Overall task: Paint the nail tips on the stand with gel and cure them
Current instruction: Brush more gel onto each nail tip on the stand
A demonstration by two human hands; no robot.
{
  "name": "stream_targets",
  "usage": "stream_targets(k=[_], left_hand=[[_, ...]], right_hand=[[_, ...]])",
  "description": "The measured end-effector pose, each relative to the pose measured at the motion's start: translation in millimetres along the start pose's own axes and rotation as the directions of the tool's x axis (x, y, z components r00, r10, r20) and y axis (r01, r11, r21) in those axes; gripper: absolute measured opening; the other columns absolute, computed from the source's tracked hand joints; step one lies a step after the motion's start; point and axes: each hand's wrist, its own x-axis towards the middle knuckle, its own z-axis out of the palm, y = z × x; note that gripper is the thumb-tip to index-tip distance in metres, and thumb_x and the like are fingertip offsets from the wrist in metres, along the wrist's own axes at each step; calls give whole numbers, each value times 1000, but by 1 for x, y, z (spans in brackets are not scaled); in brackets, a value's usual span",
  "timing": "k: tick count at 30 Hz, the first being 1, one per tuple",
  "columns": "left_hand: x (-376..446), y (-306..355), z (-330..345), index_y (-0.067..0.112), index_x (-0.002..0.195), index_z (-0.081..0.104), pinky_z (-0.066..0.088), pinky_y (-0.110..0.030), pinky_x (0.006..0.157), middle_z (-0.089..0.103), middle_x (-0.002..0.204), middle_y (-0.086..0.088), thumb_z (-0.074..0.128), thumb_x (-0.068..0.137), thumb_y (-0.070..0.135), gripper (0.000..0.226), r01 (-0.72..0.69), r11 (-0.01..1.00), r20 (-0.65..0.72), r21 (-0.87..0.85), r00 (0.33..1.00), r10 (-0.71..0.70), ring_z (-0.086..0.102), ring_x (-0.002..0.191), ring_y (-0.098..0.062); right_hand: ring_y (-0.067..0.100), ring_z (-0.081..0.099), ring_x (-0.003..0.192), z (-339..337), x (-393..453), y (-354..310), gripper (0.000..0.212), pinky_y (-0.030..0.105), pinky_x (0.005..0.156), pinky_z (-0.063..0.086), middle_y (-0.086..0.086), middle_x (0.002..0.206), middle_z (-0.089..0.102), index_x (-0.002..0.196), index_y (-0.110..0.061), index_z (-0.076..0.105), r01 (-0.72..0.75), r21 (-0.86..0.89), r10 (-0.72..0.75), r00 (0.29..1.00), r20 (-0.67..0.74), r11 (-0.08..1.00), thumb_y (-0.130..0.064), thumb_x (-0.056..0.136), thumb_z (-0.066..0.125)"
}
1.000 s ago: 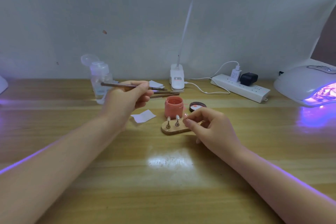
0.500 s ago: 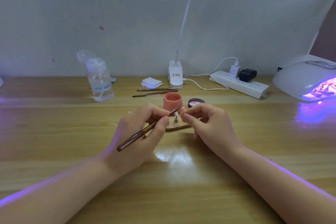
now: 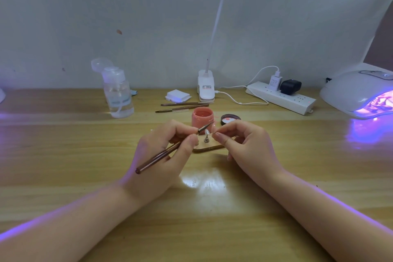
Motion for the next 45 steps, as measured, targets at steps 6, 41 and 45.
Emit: stream_targets(k=[6, 41, 45], left_hand=[[-1, -2, 0, 24, 87, 64, 47, -12, 68, 69, 81, 7, 57, 87, 28, 8, -24, 999, 65, -37, 998, 26, 66, 76, -10], [-2, -4, 2, 31, 92, 66, 54, -48, 73, 72, 84, 1, 58, 83, 38, 13, 122, 974, 34, -190, 992, -118, 67, 77, -19], [-3, -4, 1, 24, 85, 66, 54, -45, 68, 70, 78, -3, 56, 84, 34, 14, 104, 968, 42, -228, 994, -97, 65, 72, -20]], right_hand=[[32, 60, 62, 1, -1, 1, 10, 41, 65, 51, -11, 67, 67, 78, -30, 71, 27, -65, -29, 999, -31, 998, -22, 81, 77], [24, 63, 59, 1, -3, -3, 10, 44, 62, 53, -7, 68, 69, 78, -25, 71, 55, -3, -55, 998, -26, 998, -16, 82, 76], [25, 63, 59, 1, -3, -4, 9, 46, 64, 55, -3, 68, 69, 79, -23, 72, 36, 13, -36, 999, -26, 999, -16, 82, 76]])
